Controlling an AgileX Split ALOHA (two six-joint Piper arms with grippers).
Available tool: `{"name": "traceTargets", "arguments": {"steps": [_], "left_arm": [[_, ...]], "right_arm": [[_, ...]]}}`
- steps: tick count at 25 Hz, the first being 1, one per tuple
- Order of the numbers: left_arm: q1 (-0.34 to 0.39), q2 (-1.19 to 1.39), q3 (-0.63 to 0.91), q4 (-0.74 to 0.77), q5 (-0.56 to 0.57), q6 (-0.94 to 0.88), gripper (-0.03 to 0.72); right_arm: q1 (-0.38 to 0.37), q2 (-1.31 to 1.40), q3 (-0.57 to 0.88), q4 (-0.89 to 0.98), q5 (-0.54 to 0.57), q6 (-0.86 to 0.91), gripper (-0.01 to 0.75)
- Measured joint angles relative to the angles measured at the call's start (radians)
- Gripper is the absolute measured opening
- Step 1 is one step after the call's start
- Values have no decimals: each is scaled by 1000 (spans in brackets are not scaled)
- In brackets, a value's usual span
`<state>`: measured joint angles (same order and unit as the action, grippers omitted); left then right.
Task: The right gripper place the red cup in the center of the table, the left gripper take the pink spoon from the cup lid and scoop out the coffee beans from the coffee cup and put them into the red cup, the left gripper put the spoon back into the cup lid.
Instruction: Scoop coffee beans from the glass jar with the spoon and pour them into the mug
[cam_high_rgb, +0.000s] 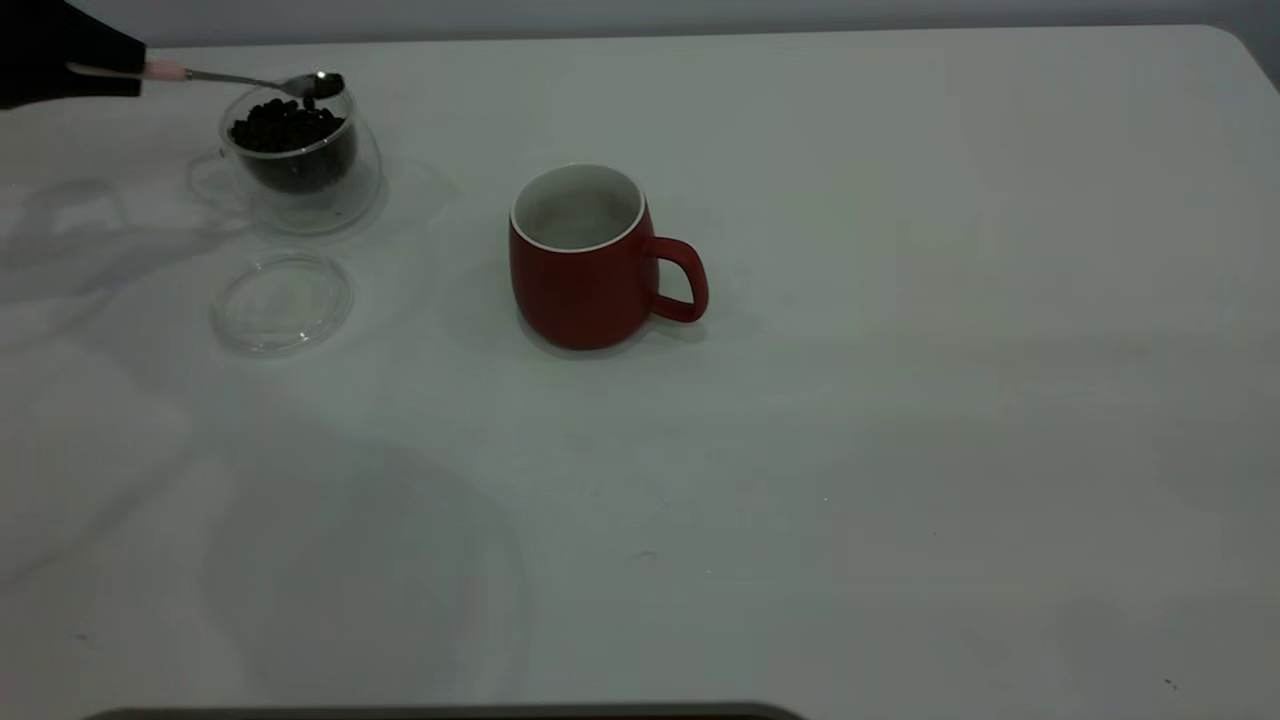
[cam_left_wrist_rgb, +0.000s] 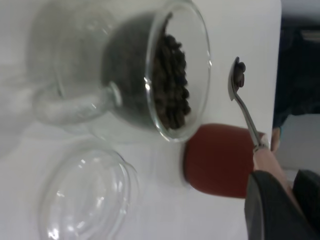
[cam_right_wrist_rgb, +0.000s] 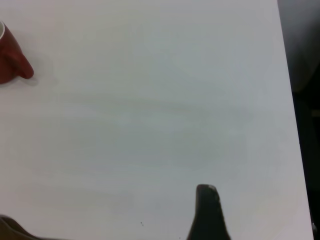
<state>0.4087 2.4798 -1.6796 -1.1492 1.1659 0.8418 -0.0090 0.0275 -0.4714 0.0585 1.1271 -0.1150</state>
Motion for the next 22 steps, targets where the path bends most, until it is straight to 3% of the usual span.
{"name": "traceTargets", "arguments": {"steps": [7, 16, 22], "left_arm": [[-19, -88, 111, -11, 0, 51, 123], [-184, -99, 126, -10, -2, 65, 123], [-256, -99, 126, -2, -2, 65, 123]], "right_arm": [[0, 0, 0, 0, 0, 0, 591], [0, 0, 0, 0, 0, 0, 591], [0, 0, 0, 0, 0, 0, 591]]}}
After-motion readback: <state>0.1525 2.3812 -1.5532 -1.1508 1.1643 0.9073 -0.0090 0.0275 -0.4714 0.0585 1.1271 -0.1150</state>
